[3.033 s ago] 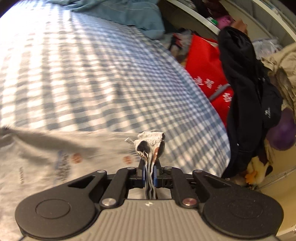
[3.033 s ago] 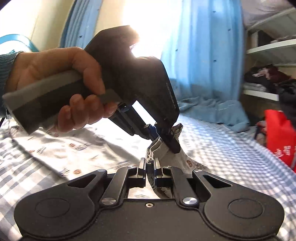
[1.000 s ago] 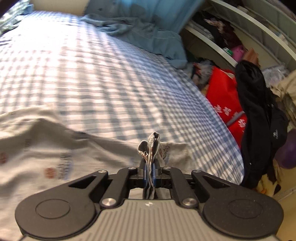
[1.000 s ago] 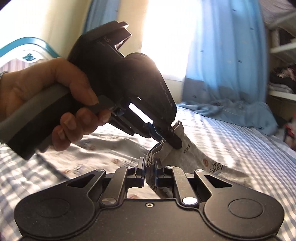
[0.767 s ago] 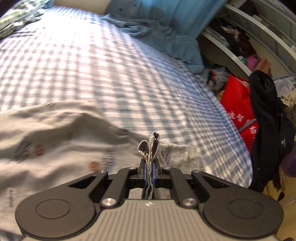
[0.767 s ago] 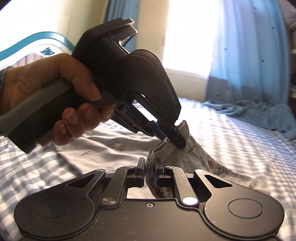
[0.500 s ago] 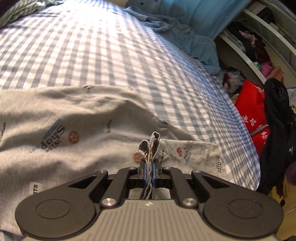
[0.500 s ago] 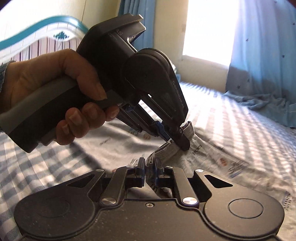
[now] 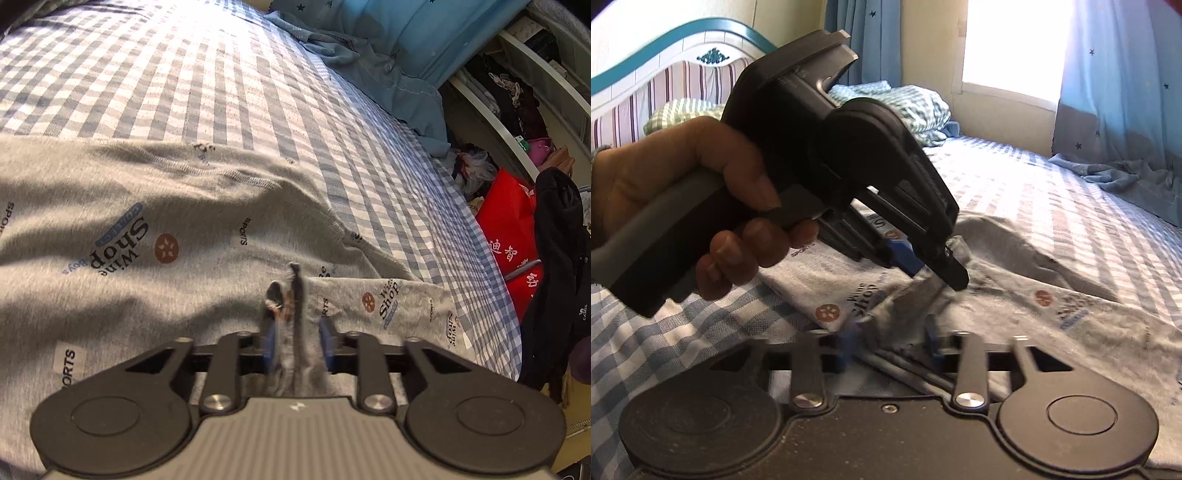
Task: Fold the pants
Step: 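Open both grippers and release the folded edge onto the pants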
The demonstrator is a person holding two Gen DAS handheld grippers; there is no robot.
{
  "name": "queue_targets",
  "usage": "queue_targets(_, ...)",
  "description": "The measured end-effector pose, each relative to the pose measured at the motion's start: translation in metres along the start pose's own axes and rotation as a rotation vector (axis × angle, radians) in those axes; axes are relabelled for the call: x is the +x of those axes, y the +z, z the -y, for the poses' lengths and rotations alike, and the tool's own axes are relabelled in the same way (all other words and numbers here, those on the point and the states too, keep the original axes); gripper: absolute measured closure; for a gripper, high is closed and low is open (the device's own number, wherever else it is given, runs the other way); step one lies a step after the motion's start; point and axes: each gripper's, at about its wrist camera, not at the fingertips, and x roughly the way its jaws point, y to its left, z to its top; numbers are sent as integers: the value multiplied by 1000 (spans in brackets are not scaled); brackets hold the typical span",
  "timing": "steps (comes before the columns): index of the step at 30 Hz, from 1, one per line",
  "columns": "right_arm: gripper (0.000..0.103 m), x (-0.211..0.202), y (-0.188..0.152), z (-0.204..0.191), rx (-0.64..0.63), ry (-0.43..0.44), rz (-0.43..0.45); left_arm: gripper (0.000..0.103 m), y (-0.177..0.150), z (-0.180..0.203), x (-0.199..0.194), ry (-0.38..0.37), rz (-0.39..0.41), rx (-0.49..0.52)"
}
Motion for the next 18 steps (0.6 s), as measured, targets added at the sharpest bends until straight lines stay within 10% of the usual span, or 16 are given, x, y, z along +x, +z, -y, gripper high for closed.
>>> queue_targets(6, 5, -48, -26, 39, -26, -148, 67, 7, -15, 41, -22, 247, 172, 127)
queue_targets(13, 1, -50, -29, 111, -87, -535, 117, 0, -40, 77, 15, 468, 273, 248)
queue_targets(18, 1, -5, -22, 153, -149, -523, 82, 0, -46, 76, 38, 636, 313, 273)
